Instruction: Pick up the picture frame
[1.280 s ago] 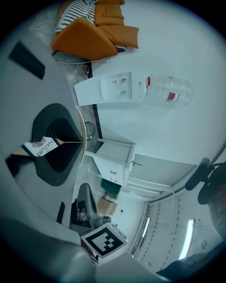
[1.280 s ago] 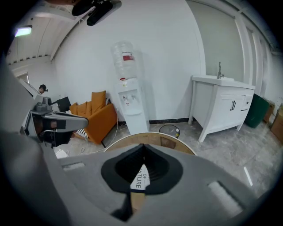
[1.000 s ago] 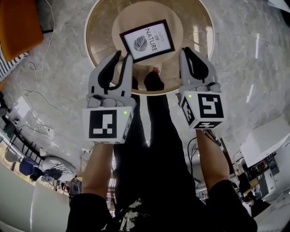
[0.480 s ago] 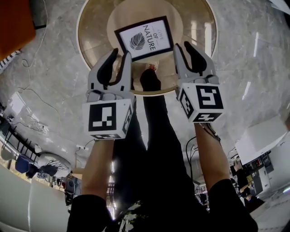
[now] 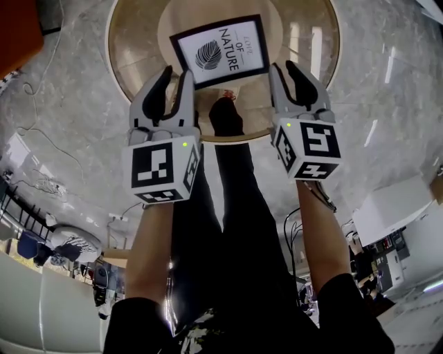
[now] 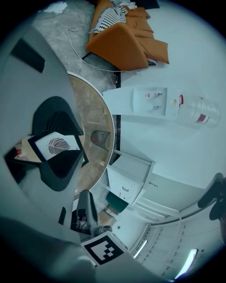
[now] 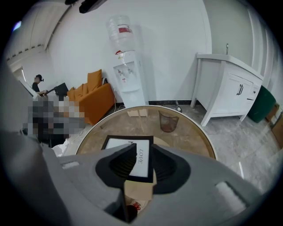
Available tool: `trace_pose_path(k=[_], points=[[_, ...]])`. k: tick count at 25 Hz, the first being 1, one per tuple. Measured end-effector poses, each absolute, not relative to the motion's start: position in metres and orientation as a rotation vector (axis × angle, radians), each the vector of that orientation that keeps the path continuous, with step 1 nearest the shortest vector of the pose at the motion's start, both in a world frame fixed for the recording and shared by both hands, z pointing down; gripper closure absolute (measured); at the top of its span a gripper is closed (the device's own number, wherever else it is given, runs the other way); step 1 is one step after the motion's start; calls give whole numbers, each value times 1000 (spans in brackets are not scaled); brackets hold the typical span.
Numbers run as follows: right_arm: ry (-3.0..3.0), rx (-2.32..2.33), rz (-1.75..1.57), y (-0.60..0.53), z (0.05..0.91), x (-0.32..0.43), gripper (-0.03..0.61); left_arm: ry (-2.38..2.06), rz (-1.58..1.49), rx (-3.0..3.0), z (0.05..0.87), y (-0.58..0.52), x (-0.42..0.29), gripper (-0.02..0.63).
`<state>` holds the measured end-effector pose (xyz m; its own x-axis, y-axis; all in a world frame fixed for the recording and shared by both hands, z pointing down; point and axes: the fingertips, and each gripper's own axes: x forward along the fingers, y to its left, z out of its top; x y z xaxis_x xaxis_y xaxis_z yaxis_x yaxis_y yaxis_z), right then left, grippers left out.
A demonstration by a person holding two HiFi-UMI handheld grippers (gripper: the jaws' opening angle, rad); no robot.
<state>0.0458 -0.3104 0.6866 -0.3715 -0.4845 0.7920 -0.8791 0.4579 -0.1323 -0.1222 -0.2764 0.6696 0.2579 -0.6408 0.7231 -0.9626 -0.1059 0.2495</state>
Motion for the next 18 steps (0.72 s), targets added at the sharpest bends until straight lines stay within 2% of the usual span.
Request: trace_pose_path(k=[18], points=[[-1994,1098,764,-307,738,42,474,-1446,622,1709,732,-259,-125,489]])
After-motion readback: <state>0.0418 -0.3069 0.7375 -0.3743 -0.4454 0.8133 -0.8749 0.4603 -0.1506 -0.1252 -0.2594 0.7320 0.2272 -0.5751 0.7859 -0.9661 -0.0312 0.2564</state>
